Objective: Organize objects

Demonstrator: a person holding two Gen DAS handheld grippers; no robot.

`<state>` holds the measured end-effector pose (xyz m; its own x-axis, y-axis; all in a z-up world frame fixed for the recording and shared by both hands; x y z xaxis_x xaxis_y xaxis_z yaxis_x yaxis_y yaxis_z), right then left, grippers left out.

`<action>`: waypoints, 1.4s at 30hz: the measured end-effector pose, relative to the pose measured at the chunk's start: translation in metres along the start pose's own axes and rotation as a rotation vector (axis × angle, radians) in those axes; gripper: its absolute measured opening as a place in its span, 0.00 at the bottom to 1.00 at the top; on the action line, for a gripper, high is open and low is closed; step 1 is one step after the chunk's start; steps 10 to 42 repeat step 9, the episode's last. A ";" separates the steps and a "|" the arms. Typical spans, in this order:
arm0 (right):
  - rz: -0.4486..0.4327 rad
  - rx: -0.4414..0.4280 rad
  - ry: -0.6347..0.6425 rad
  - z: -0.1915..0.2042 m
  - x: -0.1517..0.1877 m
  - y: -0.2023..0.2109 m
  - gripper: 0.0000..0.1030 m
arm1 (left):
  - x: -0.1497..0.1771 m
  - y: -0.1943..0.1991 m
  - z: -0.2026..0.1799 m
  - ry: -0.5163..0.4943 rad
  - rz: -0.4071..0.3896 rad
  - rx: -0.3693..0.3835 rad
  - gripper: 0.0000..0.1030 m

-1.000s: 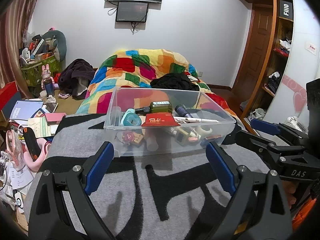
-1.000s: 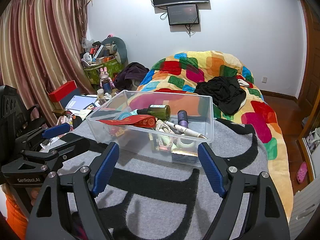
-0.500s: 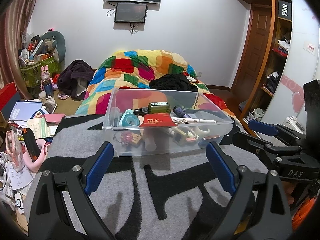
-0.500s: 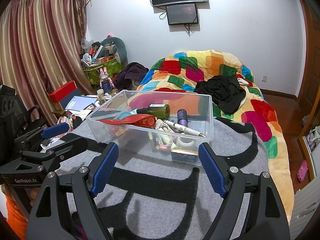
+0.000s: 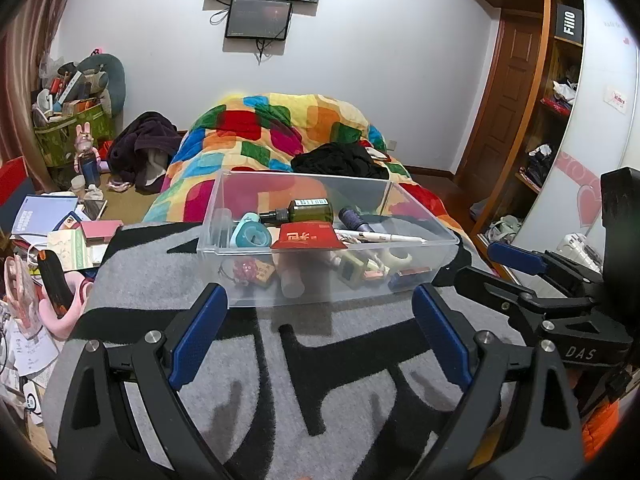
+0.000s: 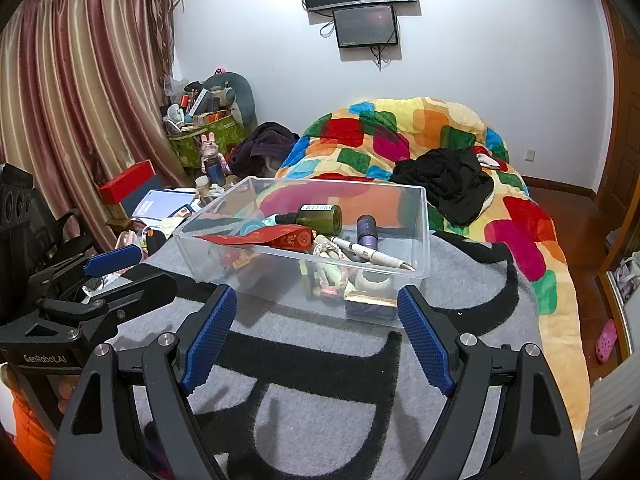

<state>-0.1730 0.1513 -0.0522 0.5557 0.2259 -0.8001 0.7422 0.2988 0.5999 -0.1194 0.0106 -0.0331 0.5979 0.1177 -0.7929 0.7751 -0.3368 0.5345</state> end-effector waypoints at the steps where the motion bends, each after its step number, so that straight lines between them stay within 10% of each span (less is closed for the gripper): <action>1: 0.001 0.000 0.000 0.000 0.000 -0.001 0.78 | 0.000 0.000 0.000 -0.002 -0.001 -0.001 0.92; 42: 0.005 -0.001 -0.002 0.002 0.001 0.000 0.78 | 0.000 0.002 -0.001 -0.014 -0.013 -0.004 0.93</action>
Point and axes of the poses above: each gripper's, at about its wrist camera, not at the fingertips, and y roughly against the way its jaws point, z to its left, x to its underside, the point moved 8 cm from there along -y, roughly the way its jaws point, and after that the axes turned 13 degrees about x, right-handed, at the moved point
